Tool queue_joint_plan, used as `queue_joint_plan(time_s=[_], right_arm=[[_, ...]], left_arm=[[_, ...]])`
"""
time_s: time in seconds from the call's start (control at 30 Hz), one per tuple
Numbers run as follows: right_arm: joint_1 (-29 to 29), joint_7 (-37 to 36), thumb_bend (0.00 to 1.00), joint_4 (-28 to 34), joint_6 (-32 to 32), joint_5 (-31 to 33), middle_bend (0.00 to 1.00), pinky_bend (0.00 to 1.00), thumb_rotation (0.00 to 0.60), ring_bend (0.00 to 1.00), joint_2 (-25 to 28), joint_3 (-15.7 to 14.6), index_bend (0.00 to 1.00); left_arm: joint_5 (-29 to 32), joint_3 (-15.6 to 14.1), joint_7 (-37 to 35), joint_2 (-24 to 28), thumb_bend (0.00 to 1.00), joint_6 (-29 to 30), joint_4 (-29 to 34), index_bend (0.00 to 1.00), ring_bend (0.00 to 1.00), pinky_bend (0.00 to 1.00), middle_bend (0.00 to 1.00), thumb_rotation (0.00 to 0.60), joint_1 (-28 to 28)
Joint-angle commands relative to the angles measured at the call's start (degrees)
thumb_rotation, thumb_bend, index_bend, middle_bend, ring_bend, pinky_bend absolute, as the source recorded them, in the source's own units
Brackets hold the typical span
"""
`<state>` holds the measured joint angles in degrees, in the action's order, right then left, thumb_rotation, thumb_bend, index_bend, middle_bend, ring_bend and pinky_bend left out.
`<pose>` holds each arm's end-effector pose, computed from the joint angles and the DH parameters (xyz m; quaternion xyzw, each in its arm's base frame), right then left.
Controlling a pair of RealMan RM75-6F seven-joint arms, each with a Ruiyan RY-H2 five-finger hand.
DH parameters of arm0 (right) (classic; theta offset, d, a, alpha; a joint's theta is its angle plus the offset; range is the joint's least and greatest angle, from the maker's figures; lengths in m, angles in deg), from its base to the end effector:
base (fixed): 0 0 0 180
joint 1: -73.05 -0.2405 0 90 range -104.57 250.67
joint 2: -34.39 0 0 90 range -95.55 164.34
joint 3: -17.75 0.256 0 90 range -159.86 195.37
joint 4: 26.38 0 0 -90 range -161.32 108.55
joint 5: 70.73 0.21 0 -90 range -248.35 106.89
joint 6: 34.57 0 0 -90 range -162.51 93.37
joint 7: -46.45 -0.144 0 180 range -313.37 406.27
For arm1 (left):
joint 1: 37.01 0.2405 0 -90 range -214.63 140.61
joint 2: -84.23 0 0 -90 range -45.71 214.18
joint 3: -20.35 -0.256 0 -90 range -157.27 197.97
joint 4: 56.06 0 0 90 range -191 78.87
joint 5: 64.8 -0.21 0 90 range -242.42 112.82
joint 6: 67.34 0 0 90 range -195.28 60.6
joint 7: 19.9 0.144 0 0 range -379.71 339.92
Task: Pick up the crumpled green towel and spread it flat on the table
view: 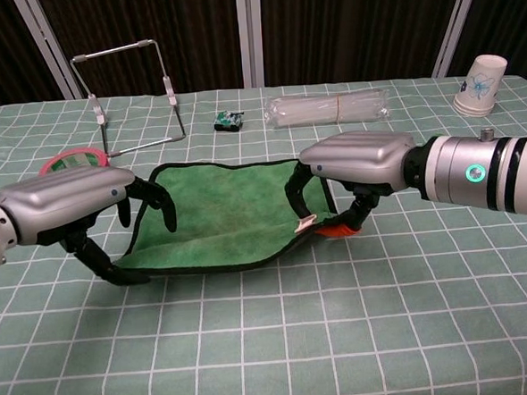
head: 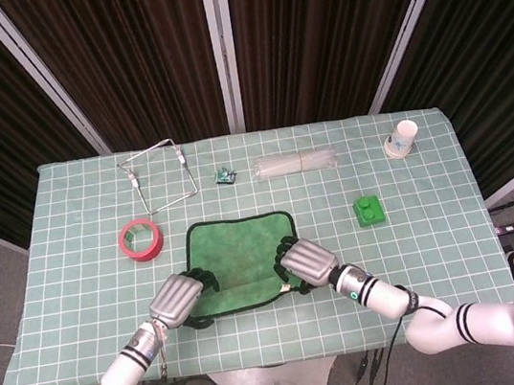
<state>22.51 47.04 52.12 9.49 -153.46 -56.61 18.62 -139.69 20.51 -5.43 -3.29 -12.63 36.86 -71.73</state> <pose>-0.1267 -0.3174 -0.0683 0.8556 -0.3286 0.3248 0.2335 -0.1684 0.2558 -0.0415 -0.7835 -0.4179 -0.3418 0.3075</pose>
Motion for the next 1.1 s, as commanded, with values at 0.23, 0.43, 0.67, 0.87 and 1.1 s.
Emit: queue_joint_plan(time_s=[0.23, 0.43, 0.67, 0.87, 1.1], right_arm=[[0.00, 1.62, 0.53, 2.50, -2.81, 1.57, 0.35, 0.10, 0.600, 0.16, 0.63, -0.61, 0.81], [-0.59, 3.56, 0.52, 3.23, -5.57, 2.25, 0.32, 0.05, 0.599, 0.12, 1.28, -1.52, 0.80], [-1.29, 8.94, 0.26, 2.82, -7.15, 0.51, 0.17, 0.00, 0.336, 0.00, 1.89, -3.68, 0.45], [-0.24, 12.93, 0.03, 4.87, -6.06, 0.34, 0.07, 0.00, 0.176, 0.00, 3.71, -4.95, 0.23], [1.51, 14.04, 0.00, 8.17, -4.95, 1.20, 0.04, 0.00, 0.160, 0.00, 6.46, -5.98, 0.15]], left_arm=[[1.89, -1.46, 2.85, 3.99, 0.01, -2.84, 4.71, 0.27, 0.19, 0.35, 0.24, 0.401, -0.82], [2.44, -2.55, 5.20, 4.78, 0.00, -2.29, 5.16, 0.27, 0.19, 0.35, 0.24, 0.424, -0.31], [2.40, -3.39, 6.57, 5.45, 0.00, -2.54, 5.48, 0.27, 0.19, 0.35, 0.24, 0.477, -0.29], [1.05, -3.36, 4.84, 5.08, 0.00, -1.75, 3.94, 0.27, 0.19, 0.35, 0.24, 0.489, 0.22], [1.07, -2.27, 1.63, 4.92, 0.00, -0.81, 1.69, 0.27, 0.19, 0.35, 0.24, 0.543, 0.91]])
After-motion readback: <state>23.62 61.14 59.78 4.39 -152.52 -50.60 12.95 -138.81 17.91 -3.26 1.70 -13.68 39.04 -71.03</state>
